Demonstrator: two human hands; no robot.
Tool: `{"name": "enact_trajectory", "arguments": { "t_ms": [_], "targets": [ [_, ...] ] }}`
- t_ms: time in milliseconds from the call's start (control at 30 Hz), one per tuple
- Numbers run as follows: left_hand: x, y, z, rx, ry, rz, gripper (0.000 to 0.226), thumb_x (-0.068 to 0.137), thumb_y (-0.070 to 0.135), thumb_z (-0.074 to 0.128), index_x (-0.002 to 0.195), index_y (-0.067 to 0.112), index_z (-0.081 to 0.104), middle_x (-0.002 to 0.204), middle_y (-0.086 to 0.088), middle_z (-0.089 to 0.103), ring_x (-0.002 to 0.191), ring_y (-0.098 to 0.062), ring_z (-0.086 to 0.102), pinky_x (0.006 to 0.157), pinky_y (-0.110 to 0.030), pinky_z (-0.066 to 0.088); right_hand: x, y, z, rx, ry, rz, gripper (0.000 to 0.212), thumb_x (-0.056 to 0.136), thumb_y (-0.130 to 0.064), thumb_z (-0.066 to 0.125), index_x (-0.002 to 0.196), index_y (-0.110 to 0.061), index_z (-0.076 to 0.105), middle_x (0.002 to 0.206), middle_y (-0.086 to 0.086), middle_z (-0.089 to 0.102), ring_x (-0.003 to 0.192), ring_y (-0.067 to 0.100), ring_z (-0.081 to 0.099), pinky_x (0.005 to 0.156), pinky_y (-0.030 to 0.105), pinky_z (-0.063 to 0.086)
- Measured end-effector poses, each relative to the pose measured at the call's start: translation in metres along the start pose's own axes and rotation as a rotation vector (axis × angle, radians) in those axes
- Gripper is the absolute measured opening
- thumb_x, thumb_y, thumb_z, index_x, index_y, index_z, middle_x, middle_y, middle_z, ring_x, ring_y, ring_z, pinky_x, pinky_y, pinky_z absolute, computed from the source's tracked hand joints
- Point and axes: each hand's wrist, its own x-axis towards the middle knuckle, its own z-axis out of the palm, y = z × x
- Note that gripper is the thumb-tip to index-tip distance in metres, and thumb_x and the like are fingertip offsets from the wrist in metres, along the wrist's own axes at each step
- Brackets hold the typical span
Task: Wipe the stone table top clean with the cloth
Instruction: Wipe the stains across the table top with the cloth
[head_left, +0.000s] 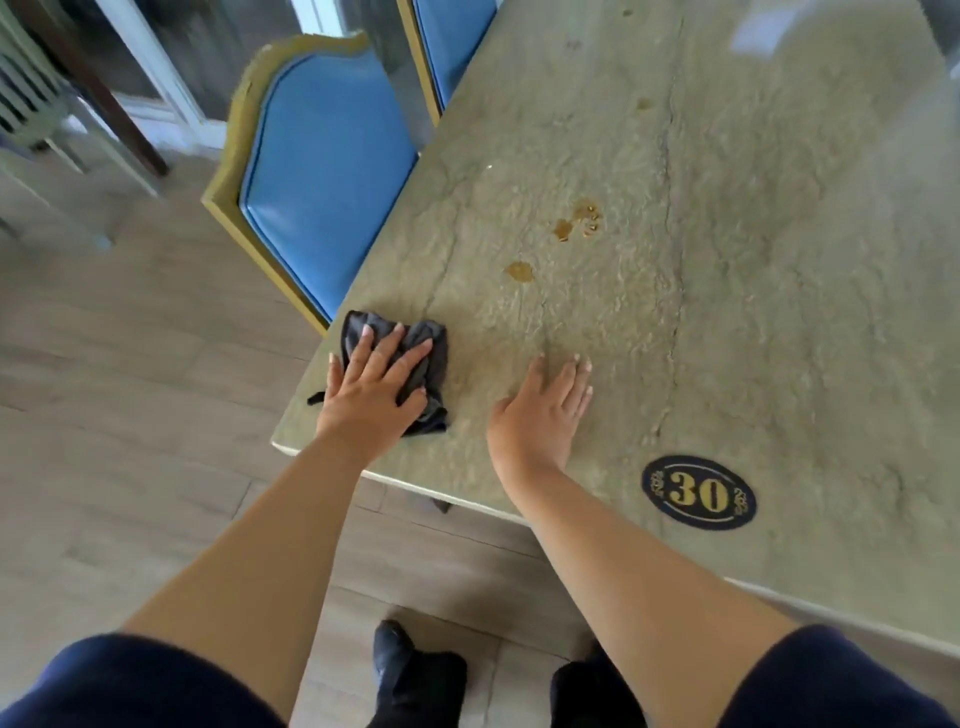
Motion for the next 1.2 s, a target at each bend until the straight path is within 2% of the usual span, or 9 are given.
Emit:
{"name": "enact_trajectory", "arguments": {
  "t_ms": [100, 200, 300, 500, 633, 733, 867, 1100, 1200],
  "targets": [
    [-0.011, -0.007, 0.002, 0.048, -0.006, 0.089, 0.063, 0.091, 0.048, 0.036, 0.148, 0.050, 0.010, 0.162, 0.015, 0.005, 0.149, -0.018, -0.005, 0.121, -0.047, 0.004, -0.008, -0.038, 0.022, -0.009, -0.019, -0.069, 0.060, 0.098, -0.025, 0.033, 0.152, -0.011, 0.011, 0.159, 0.019, -0.007, 0.146, 0.032, -0.014, 0.119, 0.044, -0.010],
    [-0.052, -0.030, 0.009, 0.030, 0.032, 0.352, 0.064, 0.084, 0.047, 0.038, 0.147, 0.044, 0.025, 0.158, 0.010, 0.027, 0.147, -0.024, 0.018, 0.117, -0.051, 0.022, -0.014, -0.054, 0.037, -0.066, -0.009, -0.140, 0.058, 0.100, -0.029, 0.029, 0.153, -0.014, 0.010, 0.160, 0.014, -0.006, 0.147, 0.028, -0.012, 0.119, 0.044, -0.007],
    [-0.056, -0.076, 0.004, 0.085, 0.003, 0.519, 0.063, 0.086, 0.051, 0.037, 0.148, 0.049, 0.022, 0.159, 0.018, 0.014, 0.149, -0.012, 0.003, 0.121, -0.038, 0.003, -0.015, -0.052, 0.041, -0.097, 0.030, -0.162, 0.056, 0.101, -0.031, 0.025, 0.153, -0.015, 0.012, 0.161, 0.012, -0.001, 0.148, 0.026, -0.009, 0.120, 0.042, -0.004],
    [0.013, -0.087, -0.013, 0.009, -0.038, 0.350, 0.062, 0.089, 0.051, 0.029, 0.148, 0.050, 0.010, 0.161, 0.016, 0.001, 0.148, -0.015, -0.012, 0.121, -0.045, -0.001, -0.017, -0.052, 0.042, -0.096, 0.063, -0.161, 0.053, 0.102, -0.030, 0.025, 0.152, -0.015, 0.017, 0.161, 0.010, 0.004, 0.148, 0.024, -0.004, 0.120, 0.039, -0.003],
    [0.013, -0.063, -0.010, 0.108, -0.012, 0.274, 0.064, 0.090, 0.051, 0.021, 0.152, 0.042, 0.007, 0.163, 0.010, -0.001, 0.148, -0.022, -0.015, 0.120, -0.047, -0.009, -0.008, -0.047, 0.035, -0.042, 0.120, -0.142, 0.045, 0.099, -0.021, 0.037, 0.144, -0.019, 0.038, 0.155, 0.007, 0.028, 0.144, 0.025, 0.021, 0.117, 0.040, 0.020],
    [-0.013, -0.052, -0.003, 0.104, -0.029, 0.536, 0.065, 0.087, 0.053, 0.017, 0.151, 0.043, 0.012, 0.162, 0.012, 0.003, 0.149, -0.021, -0.011, 0.120, -0.049, -0.003, 0.005, -0.042, 0.025, 0.008, 0.152, -0.151, 0.040, 0.093, -0.011, 0.046, 0.131, -0.022, 0.052, 0.140, 0.003, 0.044, 0.132, 0.024, 0.038, 0.105, 0.038, 0.034],
    [0.004, -0.063, -0.006, 0.131, -0.090, 0.838, 0.059, 0.093, 0.051, 0.030, 0.150, 0.047, 0.016, 0.161, 0.016, 0.002, 0.149, -0.015, -0.011, 0.120, -0.041, -0.006, 0.028, -0.038, 0.017, 0.041, 0.207, -0.001, 0.040, 0.093, -0.011, 0.045, 0.132, -0.018, 0.051, 0.143, 0.008, 0.041, 0.134, 0.028, 0.034, 0.108, 0.042, 0.034],
    [0.121, -0.034, -0.027, 0.099, -0.101, 0.364, 0.061, 0.096, 0.051, 0.031, 0.150, 0.046, 0.003, 0.162, 0.014, -0.009, 0.147, -0.018, -0.019, 0.120, -0.046, -0.007, 0.058, -0.028, 0.013, 0.012, 0.227, 0.104, 0.047, 0.098, -0.019, 0.040, 0.144, -0.015, 0.034, 0.153, 0.010, 0.027, 0.144, 0.027, 0.019, 0.120, 0.041, 0.010],
    [0.110, -0.016, -0.025, 0.150, -0.099, 0.471, 0.062, 0.095, 0.052, 0.022, 0.151, 0.043, -0.001, 0.162, 0.013, -0.010, 0.147, -0.018, -0.021, 0.120, -0.048, -0.004, 0.061, -0.027, 0.013, 0.041, 0.221, 0.103, 0.048, 0.099, -0.017, 0.035, 0.147, -0.014, 0.031, 0.155, 0.010, 0.023, 0.145, 0.026, 0.014, 0.121, 0.039, 0.006]
  ]
}}
